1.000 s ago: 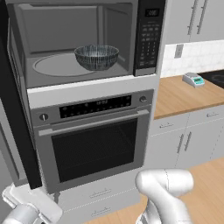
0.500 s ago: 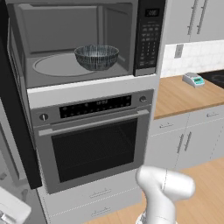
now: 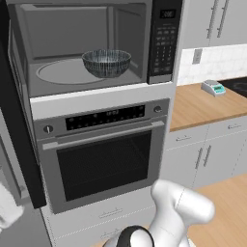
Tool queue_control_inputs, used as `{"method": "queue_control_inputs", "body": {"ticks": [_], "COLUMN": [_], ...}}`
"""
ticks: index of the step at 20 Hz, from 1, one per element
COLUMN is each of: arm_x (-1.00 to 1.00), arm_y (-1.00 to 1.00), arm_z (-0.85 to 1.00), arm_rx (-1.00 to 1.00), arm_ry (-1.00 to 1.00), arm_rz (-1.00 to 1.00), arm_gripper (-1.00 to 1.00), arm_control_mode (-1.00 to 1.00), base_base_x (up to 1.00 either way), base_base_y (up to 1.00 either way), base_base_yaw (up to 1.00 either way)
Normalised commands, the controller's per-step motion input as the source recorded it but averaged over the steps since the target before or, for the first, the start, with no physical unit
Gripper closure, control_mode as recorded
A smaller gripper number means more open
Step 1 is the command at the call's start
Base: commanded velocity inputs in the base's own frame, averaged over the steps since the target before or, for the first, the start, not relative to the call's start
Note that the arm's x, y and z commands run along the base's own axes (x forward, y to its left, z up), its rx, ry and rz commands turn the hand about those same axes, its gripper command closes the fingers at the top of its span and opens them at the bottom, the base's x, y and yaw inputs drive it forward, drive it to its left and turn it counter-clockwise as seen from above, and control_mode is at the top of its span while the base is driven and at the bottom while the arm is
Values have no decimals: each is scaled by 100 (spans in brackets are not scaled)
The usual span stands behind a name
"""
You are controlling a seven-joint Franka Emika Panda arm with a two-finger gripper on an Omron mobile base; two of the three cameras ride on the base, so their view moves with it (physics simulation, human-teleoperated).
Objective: Pick the garlic from the sink and place it in the bowl. Then pick the bowl and place it in the microwave. Then close the microwave door and press the start button.
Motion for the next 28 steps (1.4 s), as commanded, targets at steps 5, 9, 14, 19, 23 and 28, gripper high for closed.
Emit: {"method": "queue_control_inputs", "body": {"ticks": [5,9,14,19,23,28], "arm_x": [0,0,0,4,38,89], "arm_y": [-100,-100,-100,-100,-100,-98], "arm_z": [48,42,43,41,18,2], "arm_rx": [12,13,12,11,6,0], "arm_ry": [-3,-6,-9,-4,0,0], "arm_rz": [-11,-15,-10,-7,-1,0], "arm_gripper": [-100,-100,-100,-100,-100,-100], "arm_control_mode": [-100,-100,-100,-100,-100,-100], "base_base_x": [0,0,0,0,0,0], "base_base_y": [0,0,0,0,0,0], "base_base_yaw": [0,0,0,0,0,0]}}
